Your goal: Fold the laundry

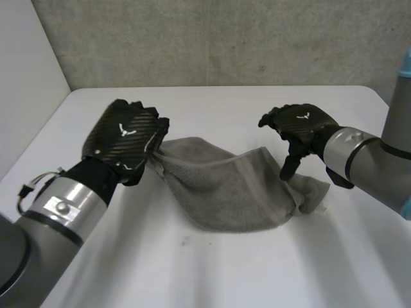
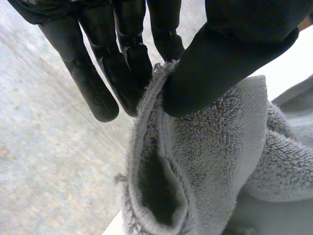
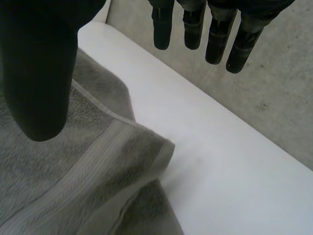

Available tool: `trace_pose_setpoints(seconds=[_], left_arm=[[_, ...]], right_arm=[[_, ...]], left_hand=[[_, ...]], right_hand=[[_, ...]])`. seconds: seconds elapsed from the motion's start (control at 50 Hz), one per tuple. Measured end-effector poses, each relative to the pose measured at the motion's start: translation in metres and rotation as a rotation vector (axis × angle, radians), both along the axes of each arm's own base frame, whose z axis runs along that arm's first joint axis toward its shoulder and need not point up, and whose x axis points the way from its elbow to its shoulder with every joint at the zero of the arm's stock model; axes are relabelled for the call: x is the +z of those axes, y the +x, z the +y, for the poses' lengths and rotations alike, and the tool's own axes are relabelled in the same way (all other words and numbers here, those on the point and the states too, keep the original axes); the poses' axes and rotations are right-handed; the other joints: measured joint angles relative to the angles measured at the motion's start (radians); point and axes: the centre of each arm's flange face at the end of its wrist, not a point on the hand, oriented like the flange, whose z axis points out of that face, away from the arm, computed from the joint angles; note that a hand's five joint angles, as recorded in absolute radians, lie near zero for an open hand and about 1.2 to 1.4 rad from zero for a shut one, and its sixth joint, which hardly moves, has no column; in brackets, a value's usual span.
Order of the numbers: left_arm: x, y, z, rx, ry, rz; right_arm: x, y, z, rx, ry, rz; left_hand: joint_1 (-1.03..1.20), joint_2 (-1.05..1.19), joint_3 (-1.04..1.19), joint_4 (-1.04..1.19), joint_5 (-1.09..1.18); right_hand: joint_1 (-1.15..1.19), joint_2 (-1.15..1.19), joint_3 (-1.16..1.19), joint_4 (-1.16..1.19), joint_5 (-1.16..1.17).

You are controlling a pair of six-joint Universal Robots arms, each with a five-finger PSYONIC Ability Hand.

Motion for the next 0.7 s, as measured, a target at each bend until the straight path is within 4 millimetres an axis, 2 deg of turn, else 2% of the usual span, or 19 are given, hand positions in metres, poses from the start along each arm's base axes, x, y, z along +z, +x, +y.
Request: trace_pose_setpoints(seconds=[0.16,0.24,0.32,0.36,0.38,0.4,0.44,0.48,0.5,0.56,0.58,0.66,0.68,0.7], left_arm=[[0.019,0.012,0.024,0.000,-0.064,0.033],[0.025,0.018,0.036,-0.003,-0.088,0.046],[0.028,0.022,0.043,-0.004,-0.107,0.056],[0.032,0.024,0.047,-0.005,-0.122,0.064],[0.032,0.024,0.047,-0.005,-0.122,0.064],[0.034,0.025,0.049,-0.005,-0.132,0.069],[0.036,0.025,0.050,-0.004,-0.138,0.072],[0.036,0.025,0.050,-0.004,-0.138,0.072],[0.038,0.026,0.051,-0.004,-0.146,0.077],[0.039,0.026,0.051,-0.004,-0.152,0.079],[0.039,0.026,0.050,-0.003,-0.151,0.079],[0.037,0.026,0.047,0.003,-0.142,0.074],[0.036,0.026,0.046,0.006,-0.140,0.072],[0.035,0.027,0.045,0.008,-0.139,0.071]], right_arm=[[-0.001,0.025,-0.013,0.052,-0.014,-0.041],[-0.010,0.052,-0.011,0.120,-0.016,-0.047],[-0.025,0.071,-0.007,0.183,0.004,-0.042],[-0.040,0.082,-0.004,0.233,0.043,-0.034],[-0.040,0.082,-0.004,0.233,0.043,-0.034],[-0.051,0.087,-0.001,0.267,0.077,-0.029],[-0.058,0.090,0.000,0.289,0.103,-0.026],[-0.058,0.090,0.000,0.289,0.103,-0.026],[-0.069,0.094,0.002,0.320,0.139,-0.023],[-0.082,0.101,0.004,0.362,0.177,-0.023],[-0.084,0.102,0.004,0.367,0.180,-0.024],[-0.087,0.108,0.002,0.390,0.175,-0.035],[-0.086,0.110,0.000,0.395,0.168,-0.040],[-0.085,0.111,-0.001,0.397,0.164,-0.042]], left_hand=[[0.000,0.000,0.000,0.000,0.000],[0.000,0.000,0.000,0.000,0.000],[0.000,0.000,0.000,0.000,0.000],[0.000,0.000,0.000,0.000,0.000],[0.000,0.000,0.000,0.000,0.000],[0.000,0.000,0.000,0.000,0.000],[0.000,0.000,0.000,0.000,0.000],[0.000,0.000,0.000,0.000,0.000],[0.000,0.000,0.000,0.000,0.000],[0.000,0.000,0.000,0.000,0.000],[0.000,0.000,0.000,0.000,0.000],[0.000,0.000,0.000,0.000,0.000],[0.000,0.000,0.000,0.000,0.000],[0.000,0.000,0.000,0.000,0.000]], right_hand=[[0.000,0.000,0.000,0.000,-0.001],[0.000,0.000,0.000,0.000,-0.001],[0.000,0.000,0.000,0.000,-0.001],[0.000,0.000,0.000,0.000,-0.001],[0.000,0.000,0.000,0.000,-0.001],[0.000,0.000,0.000,0.000,-0.001],[0.000,0.000,0.000,0.000,-0.001],[0.000,0.000,0.000,0.000,-0.001],[0.000,0.000,0.000,0.000,-0.001],[0.194,0.237,0.257,0.225,0.215],[0.194,0.237,0.257,0.225,0.215],[0.551,0.651,0.663,0.641,0.610],[0.690,0.835,0.833,0.814,0.779],[0.716,0.867,0.865,0.848,0.814]])
